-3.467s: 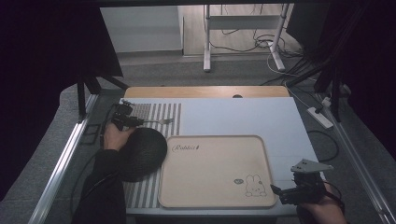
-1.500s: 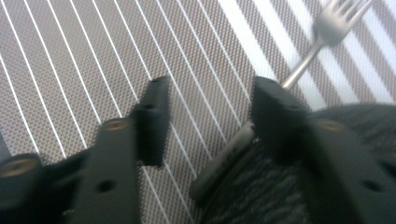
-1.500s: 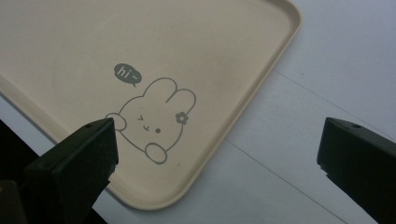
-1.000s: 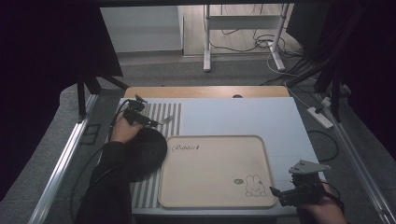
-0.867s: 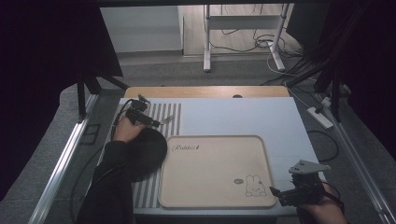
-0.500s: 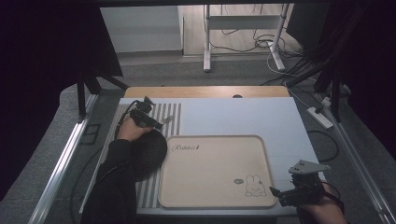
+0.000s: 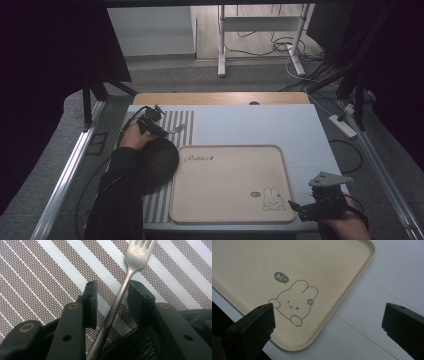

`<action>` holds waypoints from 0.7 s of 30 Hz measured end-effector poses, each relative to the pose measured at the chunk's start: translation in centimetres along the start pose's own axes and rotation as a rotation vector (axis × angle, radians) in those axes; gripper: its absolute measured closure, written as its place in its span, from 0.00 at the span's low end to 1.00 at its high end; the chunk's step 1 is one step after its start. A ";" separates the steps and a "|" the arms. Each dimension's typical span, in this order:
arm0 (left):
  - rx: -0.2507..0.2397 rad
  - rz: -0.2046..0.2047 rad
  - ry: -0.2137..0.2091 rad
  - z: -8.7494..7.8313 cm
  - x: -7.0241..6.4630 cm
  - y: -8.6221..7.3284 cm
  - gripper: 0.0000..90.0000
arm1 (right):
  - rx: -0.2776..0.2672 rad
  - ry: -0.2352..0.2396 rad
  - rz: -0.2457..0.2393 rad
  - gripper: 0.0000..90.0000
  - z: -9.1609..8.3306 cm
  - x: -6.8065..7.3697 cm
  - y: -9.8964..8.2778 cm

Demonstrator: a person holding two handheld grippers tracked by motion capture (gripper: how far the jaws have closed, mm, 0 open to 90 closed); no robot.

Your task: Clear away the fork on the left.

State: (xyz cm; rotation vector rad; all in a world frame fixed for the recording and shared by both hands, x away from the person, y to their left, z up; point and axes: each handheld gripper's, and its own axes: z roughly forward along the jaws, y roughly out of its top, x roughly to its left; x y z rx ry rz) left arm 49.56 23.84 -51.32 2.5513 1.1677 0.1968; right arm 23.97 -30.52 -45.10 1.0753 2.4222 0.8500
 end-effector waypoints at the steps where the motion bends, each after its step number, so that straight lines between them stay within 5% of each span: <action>1: 0.000 0.011 -0.009 0.0 0.1 0.0 0.87 | 0.000 0.000 0.000 0.00 0.0 0.0 0.0; 9: 0.010 0.064 -0.034 0.0 0.6 0.0 0.95 | 0.000 0.002 0.000 0.00 0.0 0.0 0.0; 13: 0.030 0.104 0.019 -0.2 0.5 0.1 0.96 | -0.001 0.004 0.001 0.00 0.0 0.0 0.0; 21: 0.108 0.115 0.095 -1.2 1.5 -1.0 0.96 | 0.005 0.006 0.003 0.00 0.0 -0.1 0.0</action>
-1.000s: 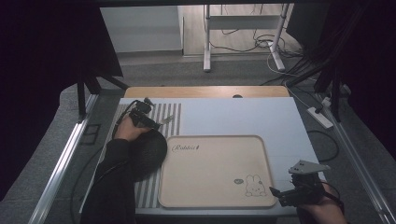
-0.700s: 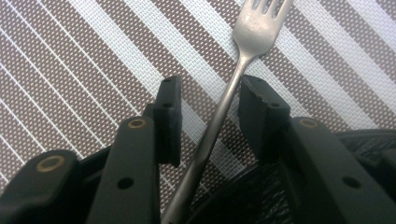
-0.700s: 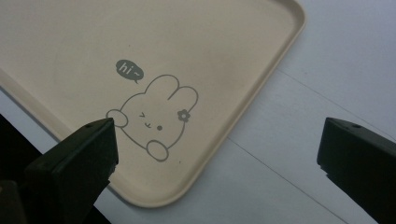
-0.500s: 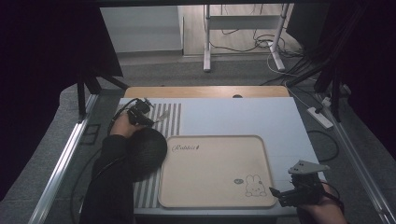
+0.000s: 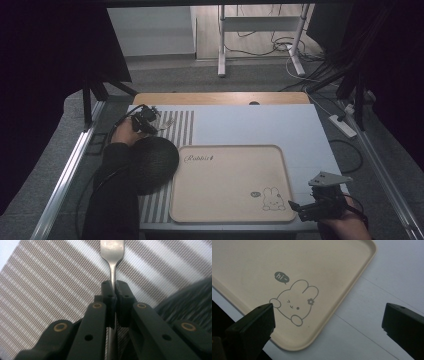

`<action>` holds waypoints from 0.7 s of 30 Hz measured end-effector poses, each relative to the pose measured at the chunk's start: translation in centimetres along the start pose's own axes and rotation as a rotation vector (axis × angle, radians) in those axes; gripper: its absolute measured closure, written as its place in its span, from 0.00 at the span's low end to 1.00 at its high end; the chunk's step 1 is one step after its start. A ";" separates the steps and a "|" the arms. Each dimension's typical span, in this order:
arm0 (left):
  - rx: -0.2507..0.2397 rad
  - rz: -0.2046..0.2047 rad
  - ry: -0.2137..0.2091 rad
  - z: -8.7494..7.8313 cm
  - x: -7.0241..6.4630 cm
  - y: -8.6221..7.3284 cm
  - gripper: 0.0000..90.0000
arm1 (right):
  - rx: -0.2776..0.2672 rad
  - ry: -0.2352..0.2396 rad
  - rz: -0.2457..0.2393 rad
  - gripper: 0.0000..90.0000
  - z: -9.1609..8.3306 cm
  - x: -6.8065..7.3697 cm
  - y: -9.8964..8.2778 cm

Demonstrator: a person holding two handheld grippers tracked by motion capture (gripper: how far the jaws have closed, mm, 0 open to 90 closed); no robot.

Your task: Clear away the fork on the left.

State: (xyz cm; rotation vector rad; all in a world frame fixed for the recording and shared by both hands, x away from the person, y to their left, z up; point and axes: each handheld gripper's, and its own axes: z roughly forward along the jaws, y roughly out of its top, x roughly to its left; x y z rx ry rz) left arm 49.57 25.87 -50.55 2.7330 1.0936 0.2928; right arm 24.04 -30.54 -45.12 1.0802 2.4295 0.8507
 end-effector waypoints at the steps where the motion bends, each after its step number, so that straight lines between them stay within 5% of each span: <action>1: 0.008 -0.003 0.005 -0.2 0.1 -0.2 0.96 | 0.001 0.000 0.000 0.00 0.0 0.0 0.0; 9: 0.048 -0.006 0.033 -2.1 0.6 -1.3 0.96 | 0.008 -0.002 -0.002 0.00 0.1 0.1 0.0; 21: -0.012 -0.092 -0.116 -3.9 -0.8 -1.1 0.95 | 0.006 -0.004 -0.002 0.00 0.0 0.0 0.0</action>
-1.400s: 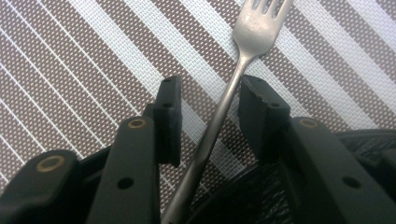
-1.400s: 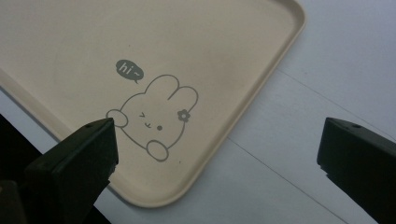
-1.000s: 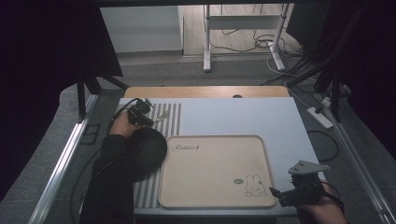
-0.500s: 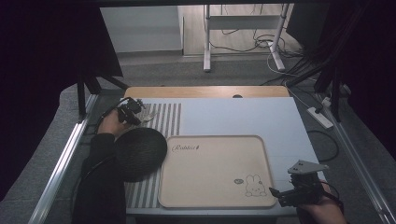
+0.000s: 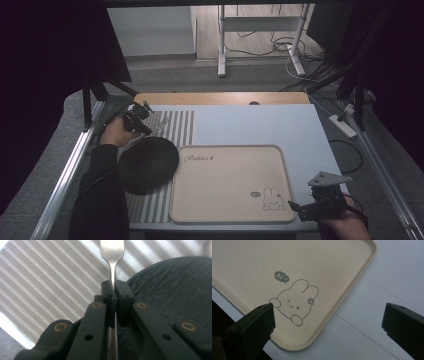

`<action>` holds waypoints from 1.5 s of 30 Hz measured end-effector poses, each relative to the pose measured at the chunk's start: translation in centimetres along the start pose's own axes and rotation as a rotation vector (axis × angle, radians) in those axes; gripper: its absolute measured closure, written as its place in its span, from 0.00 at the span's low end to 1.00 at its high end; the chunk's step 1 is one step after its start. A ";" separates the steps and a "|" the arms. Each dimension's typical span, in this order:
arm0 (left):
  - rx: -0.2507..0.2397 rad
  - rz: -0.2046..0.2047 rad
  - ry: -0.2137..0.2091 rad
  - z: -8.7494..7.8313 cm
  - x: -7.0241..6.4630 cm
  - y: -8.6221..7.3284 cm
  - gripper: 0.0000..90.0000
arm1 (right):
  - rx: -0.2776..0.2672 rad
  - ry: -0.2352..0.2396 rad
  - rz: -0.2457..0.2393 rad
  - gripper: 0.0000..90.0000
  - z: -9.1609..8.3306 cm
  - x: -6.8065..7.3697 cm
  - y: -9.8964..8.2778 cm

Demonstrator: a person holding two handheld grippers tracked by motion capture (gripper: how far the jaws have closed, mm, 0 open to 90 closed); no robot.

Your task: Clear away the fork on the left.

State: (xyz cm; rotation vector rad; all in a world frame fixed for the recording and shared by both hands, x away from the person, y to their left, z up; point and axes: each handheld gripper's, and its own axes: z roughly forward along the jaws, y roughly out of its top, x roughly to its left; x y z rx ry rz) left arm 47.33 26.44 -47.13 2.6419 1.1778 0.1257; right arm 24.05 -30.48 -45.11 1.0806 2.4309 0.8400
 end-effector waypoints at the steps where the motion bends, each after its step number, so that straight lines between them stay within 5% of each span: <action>1: -0.008 -0.001 -0.014 0.0 -0.2 0.0 0.96 | 0.000 0.000 0.000 0.00 0.0 0.0 0.0; 29: -0.057 0.020 -0.098 0.4 -7.3 -1.8 0.96 | 0.000 0.003 -0.007 0.00 0.1 0.1 0.1; 45: -0.082 -0.012 -0.122 -0.3 -11.6 -3.2 0.95 | -0.003 0.004 -0.025 0.00 0.0 0.2 0.0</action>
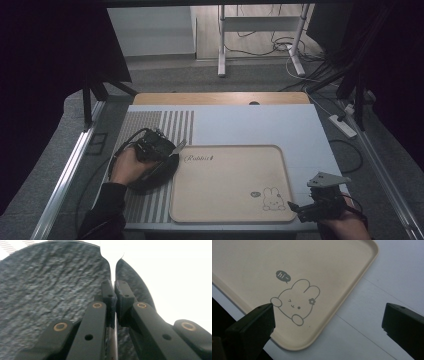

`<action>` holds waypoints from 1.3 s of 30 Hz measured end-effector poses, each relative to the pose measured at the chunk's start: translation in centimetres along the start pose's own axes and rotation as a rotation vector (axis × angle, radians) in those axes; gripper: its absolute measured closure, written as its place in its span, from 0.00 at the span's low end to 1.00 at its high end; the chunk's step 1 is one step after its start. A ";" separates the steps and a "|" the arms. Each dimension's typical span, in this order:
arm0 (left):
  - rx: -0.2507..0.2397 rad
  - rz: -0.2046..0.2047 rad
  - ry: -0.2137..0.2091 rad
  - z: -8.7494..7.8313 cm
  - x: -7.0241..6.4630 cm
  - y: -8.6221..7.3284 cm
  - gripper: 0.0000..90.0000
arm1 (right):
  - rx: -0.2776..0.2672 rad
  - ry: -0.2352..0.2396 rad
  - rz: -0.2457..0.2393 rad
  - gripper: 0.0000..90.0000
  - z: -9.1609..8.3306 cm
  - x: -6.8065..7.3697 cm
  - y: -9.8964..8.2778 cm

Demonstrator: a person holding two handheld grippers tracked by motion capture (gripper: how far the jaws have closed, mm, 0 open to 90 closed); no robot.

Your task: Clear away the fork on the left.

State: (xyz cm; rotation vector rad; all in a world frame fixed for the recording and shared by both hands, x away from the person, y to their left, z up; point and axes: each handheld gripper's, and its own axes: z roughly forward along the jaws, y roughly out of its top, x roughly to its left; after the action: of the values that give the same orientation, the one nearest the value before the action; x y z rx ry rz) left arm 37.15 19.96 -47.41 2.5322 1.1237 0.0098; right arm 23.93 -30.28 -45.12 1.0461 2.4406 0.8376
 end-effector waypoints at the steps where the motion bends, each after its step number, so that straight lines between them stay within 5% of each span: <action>1: -0.002 -0.002 -0.003 0.0 -0.3 0.0 0.96 | 0.000 0.000 -0.001 0.00 0.0 0.0 0.0; 20: -0.006 -0.011 -0.054 1.1 -5.1 0.6 0.95 | 0.005 0.005 -0.014 0.00 0.0 0.1 0.0; 39: 0.012 0.007 -0.077 3.5 -9.7 2.9 0.95 | 0.012 0.005 -0.026 0.00 0.0 0.2 0.0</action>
State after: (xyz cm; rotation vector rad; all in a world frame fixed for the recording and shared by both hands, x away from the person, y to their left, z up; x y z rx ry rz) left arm 33.19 10.03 -48.35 2.5246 1.0891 -0.0920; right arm 23.80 -30.09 -45.16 1.0153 2.4610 0.8182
